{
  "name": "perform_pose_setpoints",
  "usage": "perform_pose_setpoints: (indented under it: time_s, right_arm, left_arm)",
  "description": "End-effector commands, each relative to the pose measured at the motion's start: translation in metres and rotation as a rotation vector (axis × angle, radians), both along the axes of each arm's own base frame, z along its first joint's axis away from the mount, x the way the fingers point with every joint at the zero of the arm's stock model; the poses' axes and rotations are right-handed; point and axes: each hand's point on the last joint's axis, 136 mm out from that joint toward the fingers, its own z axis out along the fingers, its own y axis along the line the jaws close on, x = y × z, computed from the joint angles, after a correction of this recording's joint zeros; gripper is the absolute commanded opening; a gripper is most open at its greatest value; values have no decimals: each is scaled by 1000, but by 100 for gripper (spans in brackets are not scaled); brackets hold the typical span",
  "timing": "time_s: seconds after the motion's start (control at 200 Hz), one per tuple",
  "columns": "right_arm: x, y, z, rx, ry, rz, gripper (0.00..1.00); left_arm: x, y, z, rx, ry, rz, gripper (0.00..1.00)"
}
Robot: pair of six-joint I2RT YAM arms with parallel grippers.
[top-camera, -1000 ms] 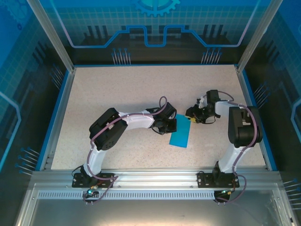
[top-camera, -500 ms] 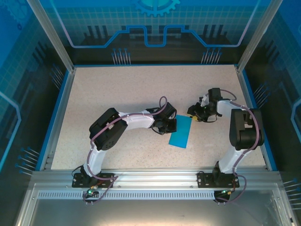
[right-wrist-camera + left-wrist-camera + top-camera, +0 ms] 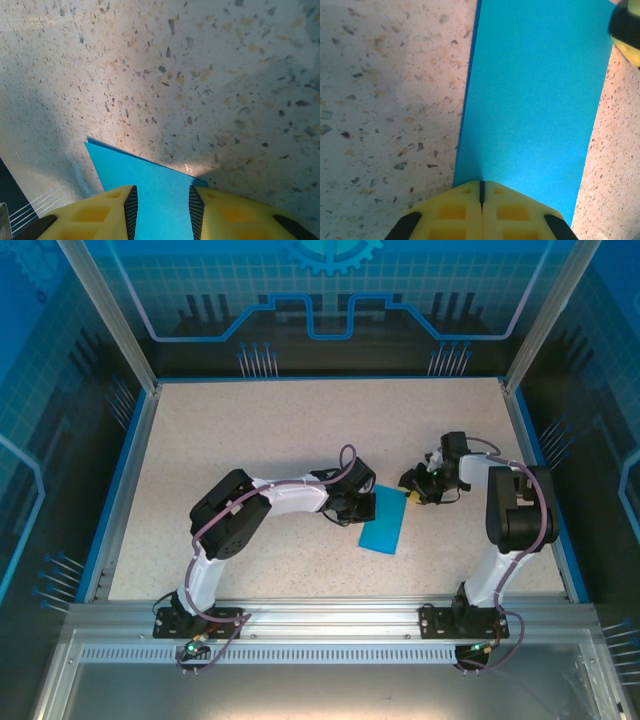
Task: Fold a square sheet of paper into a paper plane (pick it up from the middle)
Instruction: Fold the square sheet of paper in half at the center of the table.
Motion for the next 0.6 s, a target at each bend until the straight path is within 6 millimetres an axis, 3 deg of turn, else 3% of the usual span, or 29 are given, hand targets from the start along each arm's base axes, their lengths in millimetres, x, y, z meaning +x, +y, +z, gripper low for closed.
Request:
perform_pose_setpoints:
  time_s: [0.0,0.165,0.255,0.35,0.48,0.595]
  right_arm:
    - [-1,-8,15,-24,-25,-11,38]
    - [-22,-9,36,-83,-64,28,44]
    - [-39,-9,33,-132,-48,54,51]
    - [-56,-4,24,-144,-18,73,52]
    - [-65,8,19,-156,-11,114,52]
    - [-71,22,18,-170,-13,154,52]
  left_arm:
    - [-25,8,-9,61,69,-54,0]
    - [-26,6,1,47,52,-60,0]
    - [-26,5,6,38,43,-59,0]
    - [-26,7,9,38,35,-54,0]
    - [-28,11,12,34,29,-37,0]
    - [-28,25,12,70,7,3,0]
